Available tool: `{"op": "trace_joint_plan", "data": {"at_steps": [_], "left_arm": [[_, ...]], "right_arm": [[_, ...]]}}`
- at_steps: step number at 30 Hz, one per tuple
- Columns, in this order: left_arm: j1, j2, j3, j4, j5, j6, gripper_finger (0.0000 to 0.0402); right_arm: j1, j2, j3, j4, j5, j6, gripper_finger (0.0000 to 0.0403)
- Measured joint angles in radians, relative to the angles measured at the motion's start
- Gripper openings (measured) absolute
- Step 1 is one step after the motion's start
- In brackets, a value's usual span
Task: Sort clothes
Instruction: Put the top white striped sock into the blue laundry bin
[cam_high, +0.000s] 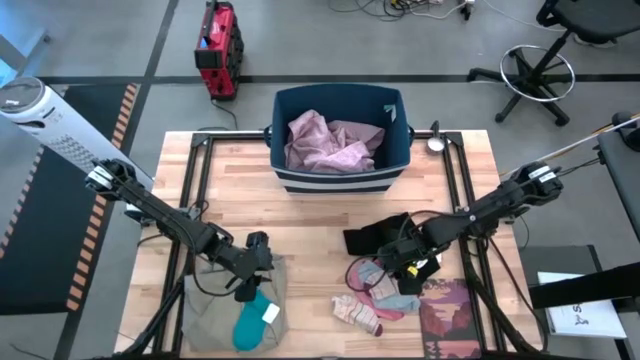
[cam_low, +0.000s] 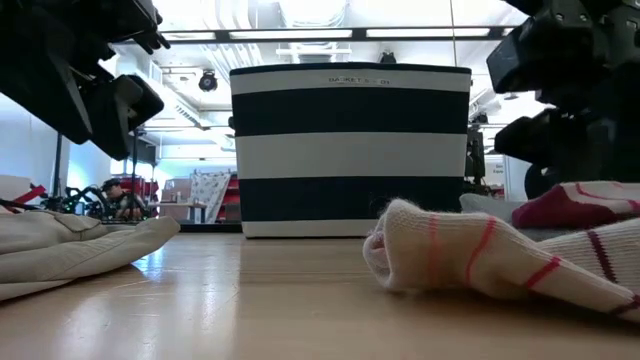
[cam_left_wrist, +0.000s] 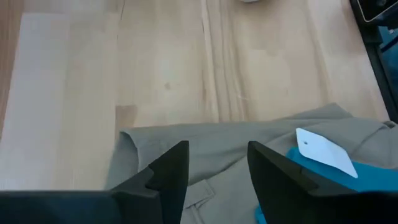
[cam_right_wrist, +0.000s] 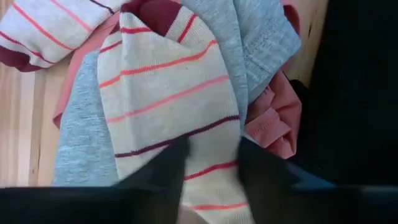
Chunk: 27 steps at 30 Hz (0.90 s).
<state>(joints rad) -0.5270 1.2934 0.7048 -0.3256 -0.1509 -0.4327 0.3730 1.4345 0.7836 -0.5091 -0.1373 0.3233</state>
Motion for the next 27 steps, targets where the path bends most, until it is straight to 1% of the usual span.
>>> {"op": "trace_joint_plan", "data": {"at_steps": [2,3,4,9,13,18,24,27], "left_arm": [[0.0,0.0,0.0,0.0,0.0,0.002,0.0148],[0.0,0.0,0.0,0.0,0.0,0.002,0.0145],[0.0,0.0,0.0,0.0,0.0,0.002,0.0143],[0.0,0.0,0.0,0.0,0.0,0.002,0.0128],[0.0,0.0,0.0,0.0,0.0,0.006,0.0117],[0.0,0.0,0.0,0.0,0.0,0.006,0.0116],[0.0,0.0,0.0,0.0,0.0,0.006,0.0116],[0.0,0.0,0.0,0.0,0.0,0.006,0.0116]], "right_arm": [[0.0,0.0,0.015,-0.027,-0.004,-0.006,0.0039],[0.0,0.0,0.024,-0.046,-0.004,-0.015,0.0021],[0.0,0.0,0.035,-0.064,-0.004,-0.024,0.0012],[0.0,0.0,0.135,-0.165,-0.004,-0.032,0.0006],[0.0,0.0,0.257,-0.276,-0.004,-0.049,0.0003],[0.0,0.0,0.412,-0.402,-0.004,-0.089,0.0001],[0.0,0.0,0.562,-0.458,0.006,-0.174,0.0001],[0.0,0.0,0.617,-0.461,0.011,-0.186,0.0001]]}}
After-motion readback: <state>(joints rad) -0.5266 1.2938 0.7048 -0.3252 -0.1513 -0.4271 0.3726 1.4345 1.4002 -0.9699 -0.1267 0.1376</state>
